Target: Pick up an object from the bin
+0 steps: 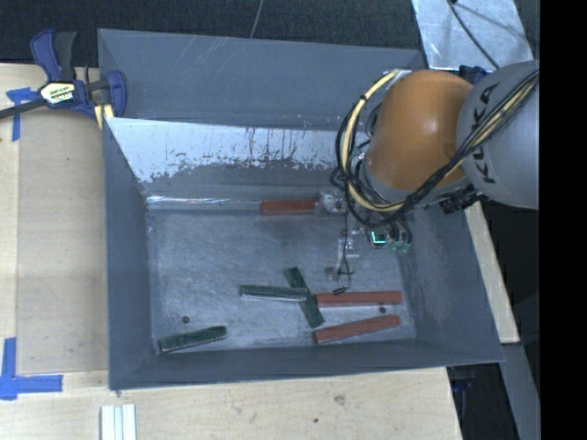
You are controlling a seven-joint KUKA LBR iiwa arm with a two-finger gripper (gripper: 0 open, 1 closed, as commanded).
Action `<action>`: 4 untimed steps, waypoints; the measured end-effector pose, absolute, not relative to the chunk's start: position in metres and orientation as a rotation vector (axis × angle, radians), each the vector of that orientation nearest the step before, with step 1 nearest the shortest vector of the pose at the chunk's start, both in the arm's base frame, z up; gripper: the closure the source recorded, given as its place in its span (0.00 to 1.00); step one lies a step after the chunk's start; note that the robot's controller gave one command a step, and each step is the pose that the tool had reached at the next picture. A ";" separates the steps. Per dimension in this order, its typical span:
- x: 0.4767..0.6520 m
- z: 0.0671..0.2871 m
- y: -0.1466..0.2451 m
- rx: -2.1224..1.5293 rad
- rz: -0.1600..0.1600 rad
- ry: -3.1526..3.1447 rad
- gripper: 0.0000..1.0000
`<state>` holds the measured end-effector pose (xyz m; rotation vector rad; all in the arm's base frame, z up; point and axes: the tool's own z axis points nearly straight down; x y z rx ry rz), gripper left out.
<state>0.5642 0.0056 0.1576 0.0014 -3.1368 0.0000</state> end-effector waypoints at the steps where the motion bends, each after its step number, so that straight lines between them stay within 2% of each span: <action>1: 0.566 0.162 0.006 0.001 0.000 -3.145 0.00; 2: 0.546 0.130 -0.005 0.190 0.000 -3.146 0.00; 3: 0.519 0.120 -0.023 0.427 0.000 -3.113 0.00; 4: 0.504 0.120 -0.030 0.638 0.000 -3.076 0.00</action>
Offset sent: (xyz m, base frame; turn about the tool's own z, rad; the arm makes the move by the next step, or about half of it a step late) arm -0.0558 -0.0334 -0.0876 -0.3015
